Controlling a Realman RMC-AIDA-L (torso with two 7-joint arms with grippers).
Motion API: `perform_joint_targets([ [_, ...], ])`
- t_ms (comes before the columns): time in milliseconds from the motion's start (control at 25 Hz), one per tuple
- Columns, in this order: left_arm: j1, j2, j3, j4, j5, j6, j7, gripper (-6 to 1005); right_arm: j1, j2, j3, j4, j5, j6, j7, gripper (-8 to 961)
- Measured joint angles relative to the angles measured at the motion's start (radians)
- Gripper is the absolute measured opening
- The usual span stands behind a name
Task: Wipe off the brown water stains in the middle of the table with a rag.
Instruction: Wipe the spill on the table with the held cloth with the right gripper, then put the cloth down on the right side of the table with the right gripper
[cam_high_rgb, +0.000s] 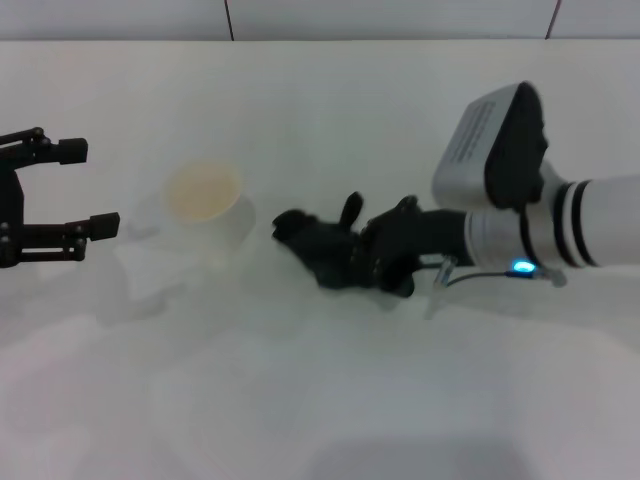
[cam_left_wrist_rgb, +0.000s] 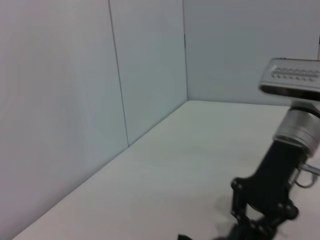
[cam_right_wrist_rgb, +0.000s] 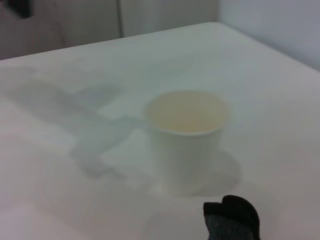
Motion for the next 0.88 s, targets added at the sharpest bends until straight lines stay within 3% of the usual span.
perform_joint_targets([
  [280, -0.001, -0.004, 0.0, 0.0, 0.0, -0.008, 0.002, 877, -0.011, -0.004, 0.094, 0.018, -0.002, -0.012, -0.024, 94],
  [880, 0.007, -0.007, 0.0, -0.001, 0.0, -0.022, 0.002, 877, -0.143, -0.009, 0.279, -0.038, -0.076, -0.28, -0.078, 97],
])
